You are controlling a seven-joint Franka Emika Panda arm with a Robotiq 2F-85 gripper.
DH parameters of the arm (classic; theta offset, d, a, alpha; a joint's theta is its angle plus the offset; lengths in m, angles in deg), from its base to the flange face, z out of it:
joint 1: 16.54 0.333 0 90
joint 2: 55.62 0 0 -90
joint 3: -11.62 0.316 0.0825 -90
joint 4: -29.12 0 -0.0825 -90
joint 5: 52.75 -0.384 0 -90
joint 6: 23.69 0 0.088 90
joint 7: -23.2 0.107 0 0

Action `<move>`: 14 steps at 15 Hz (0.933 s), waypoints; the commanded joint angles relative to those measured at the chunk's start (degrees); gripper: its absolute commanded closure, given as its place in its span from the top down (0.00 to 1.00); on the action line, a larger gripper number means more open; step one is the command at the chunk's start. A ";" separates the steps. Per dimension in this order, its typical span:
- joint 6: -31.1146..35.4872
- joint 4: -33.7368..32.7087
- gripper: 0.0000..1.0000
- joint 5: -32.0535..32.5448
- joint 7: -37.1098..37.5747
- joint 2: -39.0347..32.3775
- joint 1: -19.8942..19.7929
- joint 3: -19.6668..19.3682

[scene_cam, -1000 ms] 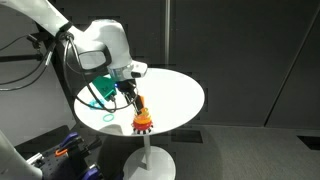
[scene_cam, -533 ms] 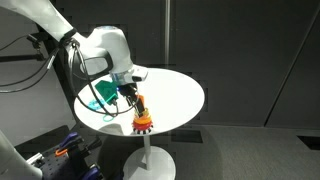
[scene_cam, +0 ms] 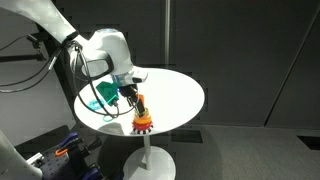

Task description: Put the lime green donut plush toy on the table

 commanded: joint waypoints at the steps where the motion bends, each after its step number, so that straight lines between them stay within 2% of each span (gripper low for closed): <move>1: 0.61 -1.14 0.88 -1.21 0.59 -0.95 0.01 0.29; 2: 0.57 -1.20 0.73 -1.25 0.57 -0.96 -0.02 0.26; 4: 0.53 -1.32 0.68 -1.23 0.62 -0.99 -0.09 0.23; 6: 0.46 -1.47 0.68 -1.26 0.69 -1.01 -0.14 0.20; 7: 0.46 -1.50 0.61 -1.26 0.73 -1.02 -0.16 0.19; 9: 0.00 -1.65 0.38 -1.41 0.69 -0.76 -0.18 0.12; 14: -1.38 -2.07 0.38 -2.16 0.46 0.76 -0.23 -0.04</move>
